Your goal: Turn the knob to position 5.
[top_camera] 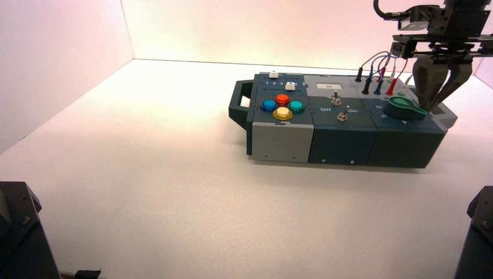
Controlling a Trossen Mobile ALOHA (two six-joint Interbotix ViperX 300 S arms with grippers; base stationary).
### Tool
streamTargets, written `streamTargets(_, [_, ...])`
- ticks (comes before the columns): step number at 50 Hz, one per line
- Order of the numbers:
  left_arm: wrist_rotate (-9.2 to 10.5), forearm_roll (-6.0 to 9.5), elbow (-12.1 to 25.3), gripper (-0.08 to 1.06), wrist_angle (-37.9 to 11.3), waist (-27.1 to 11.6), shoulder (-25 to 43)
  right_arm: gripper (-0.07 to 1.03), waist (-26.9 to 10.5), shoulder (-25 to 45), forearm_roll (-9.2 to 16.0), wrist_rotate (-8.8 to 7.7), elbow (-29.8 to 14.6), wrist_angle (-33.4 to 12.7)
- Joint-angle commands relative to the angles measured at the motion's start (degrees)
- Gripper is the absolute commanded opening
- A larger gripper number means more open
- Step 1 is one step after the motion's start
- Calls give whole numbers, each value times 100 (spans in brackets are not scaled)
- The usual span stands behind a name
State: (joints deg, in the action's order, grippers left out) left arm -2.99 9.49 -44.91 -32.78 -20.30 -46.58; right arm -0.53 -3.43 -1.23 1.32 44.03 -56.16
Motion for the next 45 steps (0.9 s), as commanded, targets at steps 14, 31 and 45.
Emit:
streamTargets(14, [-26,-26,264,-3,79,18,-9,-2,-97,-26,26,-18,-35,-44])
streamTargets(31, [-26,-53,308,-3,79,62,-9,-2,-211,26,26,-18,-35,-62])
streamTargets(45, [-35,-62,316,-3,79,70,-9,-2,-237,9,35,-18,-53,-149])
